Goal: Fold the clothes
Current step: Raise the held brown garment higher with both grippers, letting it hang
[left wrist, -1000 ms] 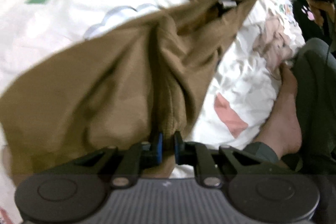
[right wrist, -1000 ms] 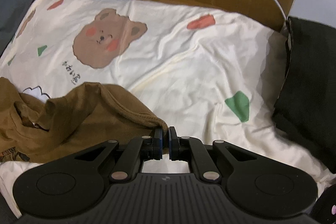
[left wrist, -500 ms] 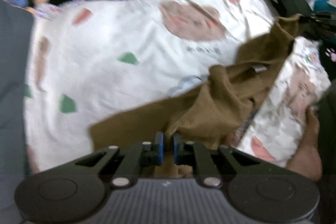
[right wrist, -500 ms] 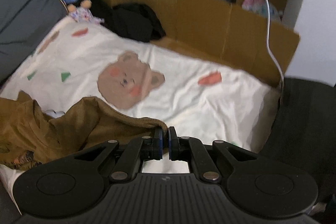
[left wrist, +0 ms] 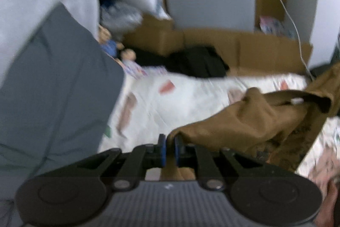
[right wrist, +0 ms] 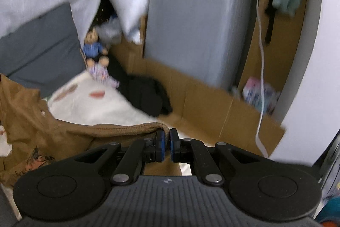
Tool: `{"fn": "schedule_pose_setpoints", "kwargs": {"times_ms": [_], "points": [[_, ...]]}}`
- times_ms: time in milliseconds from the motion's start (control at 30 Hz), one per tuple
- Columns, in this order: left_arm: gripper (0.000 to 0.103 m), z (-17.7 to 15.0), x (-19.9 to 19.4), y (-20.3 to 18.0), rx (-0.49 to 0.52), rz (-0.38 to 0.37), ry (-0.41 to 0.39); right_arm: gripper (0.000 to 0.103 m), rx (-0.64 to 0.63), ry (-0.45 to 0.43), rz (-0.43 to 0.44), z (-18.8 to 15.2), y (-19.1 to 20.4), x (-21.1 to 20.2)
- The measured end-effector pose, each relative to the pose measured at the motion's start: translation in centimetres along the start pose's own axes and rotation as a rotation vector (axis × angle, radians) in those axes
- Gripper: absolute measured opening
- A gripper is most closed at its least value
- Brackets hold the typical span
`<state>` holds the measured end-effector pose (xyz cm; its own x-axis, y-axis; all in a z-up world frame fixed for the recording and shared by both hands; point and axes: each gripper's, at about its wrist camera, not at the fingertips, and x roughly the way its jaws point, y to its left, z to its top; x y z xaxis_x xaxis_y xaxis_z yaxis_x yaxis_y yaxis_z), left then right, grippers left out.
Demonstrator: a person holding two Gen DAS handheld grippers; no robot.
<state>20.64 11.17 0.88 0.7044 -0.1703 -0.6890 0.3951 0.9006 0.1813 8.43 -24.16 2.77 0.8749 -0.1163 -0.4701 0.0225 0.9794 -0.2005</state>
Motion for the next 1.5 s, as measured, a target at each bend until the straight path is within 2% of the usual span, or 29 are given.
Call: {"fn": "schedule_pose_setpoints", "kwargs": {"times_ms": [100,200,333,533,667,967,1267,1500], "points": [[0.008,1.8,-2.2,0.3,-0.003,0.041,-0.069,0.005,-0.028,-0.048,-0.014,2.1,-0.2,-1.7],[0.008,3.4,-4.8,0.5,-0.012,0.066,-0.142,0.005,-0.068,-0.131,-0.035,5.6,-0.6,-5.0],[0.008,5.5,-8.2,0.5,-0.025,0.082,-0.233,0.005,-0.052,-0.204,-0.025,8.9,-1.7,-8.7],[0.007,8.4,-14.4,0.7,-0.033,0.109,-0.340,0.005,-0.062,-0.289,-0.016,12.3,-2.8,-13.5],[0.006,9.6,-17.6,0.7,-0.034,0.138,-0.379,0.005,-0.080,-0.343,-0.011,13.7,-3.3,-16.4],[0.006,11.0,-21.0,-2.2,-0.030,0.174,-0.410,0.005,-0.104,-0.408,0.015,14.1,-4.9,-20.2],[0.006,9.9,-22.3,-4.0,-0.053,0.125,-0.438,0.005,-0.122,-0.429,0.050,13.0,-5.5,-22.1],[0.006,8.8,-22.8,-2.3,-0.141,0.054,-0.482,0.005,-0.134,-0.436,0.091,11.6,-4.7,-23.3]]}}
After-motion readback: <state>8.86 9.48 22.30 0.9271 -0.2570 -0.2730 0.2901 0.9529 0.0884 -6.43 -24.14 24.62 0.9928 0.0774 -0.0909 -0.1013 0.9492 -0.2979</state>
